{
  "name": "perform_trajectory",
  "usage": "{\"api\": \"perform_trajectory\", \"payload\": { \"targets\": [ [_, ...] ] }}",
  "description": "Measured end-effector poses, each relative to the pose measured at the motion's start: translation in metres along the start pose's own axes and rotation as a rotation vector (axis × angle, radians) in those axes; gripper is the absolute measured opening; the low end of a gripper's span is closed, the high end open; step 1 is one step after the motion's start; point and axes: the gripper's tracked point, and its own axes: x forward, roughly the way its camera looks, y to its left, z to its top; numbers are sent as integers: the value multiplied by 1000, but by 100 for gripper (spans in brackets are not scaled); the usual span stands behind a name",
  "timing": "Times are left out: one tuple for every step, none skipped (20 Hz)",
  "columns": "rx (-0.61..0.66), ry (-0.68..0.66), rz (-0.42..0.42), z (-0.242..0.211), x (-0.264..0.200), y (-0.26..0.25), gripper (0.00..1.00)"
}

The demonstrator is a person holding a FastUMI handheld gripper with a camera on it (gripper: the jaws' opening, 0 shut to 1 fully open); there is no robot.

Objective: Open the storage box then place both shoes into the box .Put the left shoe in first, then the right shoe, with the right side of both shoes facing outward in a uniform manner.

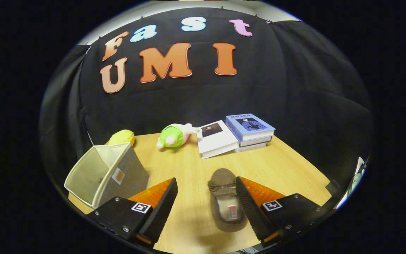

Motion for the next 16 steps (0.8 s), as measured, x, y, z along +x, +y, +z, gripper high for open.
{"api": "perform_trajectory", "payload": {
  "targets": [
    [-2, 5, -12, -6, 1, -12, 99],
    [-4, 10, -21, -13, 4, -21, 99],
    [-9, 17, -24, -20, 7, -28, 99],
    [-11, 30, -31, -27, 11, -36, 98],
    [-8, 44, -38, -34, 15, -44, 98],
    [-1, 56, -42, -40, 19, -48, 97],
    [4, 68, -43, -45, 23, -52, 96],
    [8, 81, -50, -51, 26, -56, 91],
    [8, 95, -53, -57, 30, -60, 88],
    [5, 107, -52, -63, 33, -61, 82],
    [-1, 118, -49, -68, 36, -61, 79],
    [-6, 128, -47, -74, 38, -62, 75],
    [-7, 142, -45, -78, 42, -62, 73],
    [-8, 161, -48, -83, 46, -62, 68],
    [-12, 179, -50, -88, 49, -62, 67],
    [-13, 191, -48, -92, 52, -61, 62]
  ]
}}
